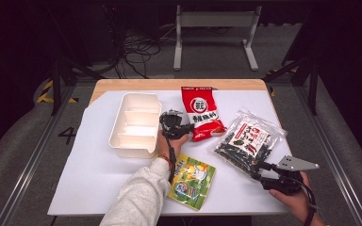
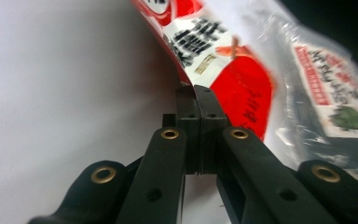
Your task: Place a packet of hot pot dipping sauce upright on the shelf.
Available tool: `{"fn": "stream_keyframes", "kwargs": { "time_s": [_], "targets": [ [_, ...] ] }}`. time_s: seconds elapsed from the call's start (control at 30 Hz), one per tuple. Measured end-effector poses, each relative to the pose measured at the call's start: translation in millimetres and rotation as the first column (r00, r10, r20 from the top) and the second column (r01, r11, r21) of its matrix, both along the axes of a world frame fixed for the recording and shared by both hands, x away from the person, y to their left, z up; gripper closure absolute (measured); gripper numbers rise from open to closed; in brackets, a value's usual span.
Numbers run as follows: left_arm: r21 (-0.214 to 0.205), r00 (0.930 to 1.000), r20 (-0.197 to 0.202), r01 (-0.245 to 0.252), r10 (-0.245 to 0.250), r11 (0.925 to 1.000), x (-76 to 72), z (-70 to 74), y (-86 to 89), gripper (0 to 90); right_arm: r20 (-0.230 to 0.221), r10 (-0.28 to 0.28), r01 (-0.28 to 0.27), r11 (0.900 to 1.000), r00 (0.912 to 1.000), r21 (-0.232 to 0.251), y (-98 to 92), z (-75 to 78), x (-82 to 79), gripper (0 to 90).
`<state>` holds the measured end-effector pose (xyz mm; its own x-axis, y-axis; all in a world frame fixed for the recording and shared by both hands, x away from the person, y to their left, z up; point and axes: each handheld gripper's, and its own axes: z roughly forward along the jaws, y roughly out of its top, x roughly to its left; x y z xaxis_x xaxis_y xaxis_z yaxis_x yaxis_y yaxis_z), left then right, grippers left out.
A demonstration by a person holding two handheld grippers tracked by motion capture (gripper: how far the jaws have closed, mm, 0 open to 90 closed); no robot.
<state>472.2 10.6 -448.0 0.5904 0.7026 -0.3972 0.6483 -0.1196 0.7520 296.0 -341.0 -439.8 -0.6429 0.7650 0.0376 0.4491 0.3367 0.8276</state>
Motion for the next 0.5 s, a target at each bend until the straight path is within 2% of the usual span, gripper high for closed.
{"fn": "stream_keyframes", "kwargs": {
  "time_s": [0.03,0.07,0.13,0.2,0.27,0.33,0.4,0.5],
  "targets": [
    [0.019,0.9998,0.019,0.009,-0.009,0.9998,-1.4,2.5,-1.1,90.0,0.001,0.0,0.0,1.0,1.0,0.0,-0.2,0.2,-0.2,45.7],
    [0.019,0.9995,0.03,0.009,-0.01,0.9998,-2.4,4.7,-1.1,90.0,0.002,-0.001,0.001,1.0,1.0,0.0,-0.4,0.4,-0.5,45.5],
    [0.011,0.9993,0.036,0.013,-0.013,0.9999,-2.9,7.4,0.3,90.0,0.001,-0.002,0.002,1.0,1.0,0.002,-1.1,0.2,-0.5,45.2],
    [0.026,0.9988,0.04,0.028,-0.029,0.9993,-3.8,8.2,0.0,90.0,-0.006,-0.009,0.009,1.0,0.9999,-0.003,-1.5,-0.7,0.2,45.1],
    [0.035,0.9969,0.065,0.042,-0.045,0.9985,-9.2,9.7,-0.8,90.0,-0.008,-0.012,0.012,0.9999,0.9999,-0.008,-2.2,-1.4,0.3,45.1],
    [0.064,0.9888,0.128,0.068,-0.076,0.9956,-18.7,14.3,-1.0,90.0,-0.004,-0.011,0.011,0.9999,0.9999,-0.006,-3.3,-0.6,-0.3,45.1],
    [0.065,0.9806,0.17,0.087,-0.097,0.9941,-28.9,19.9,-0.5,90.0,0.008,-0.014,0.014,0.9999,0.9999,0.007,-5.2,1.7,-0.7,47.0],
    [0.083,0.9627,0.242,0.104,-0.121,0.9911,-43.3,32.2,2.8,90.0,0.019,-0.022,0.021,0.9994,0.9996,0.028,-6.9,5.8,0.0,47.2]
  ]
}}
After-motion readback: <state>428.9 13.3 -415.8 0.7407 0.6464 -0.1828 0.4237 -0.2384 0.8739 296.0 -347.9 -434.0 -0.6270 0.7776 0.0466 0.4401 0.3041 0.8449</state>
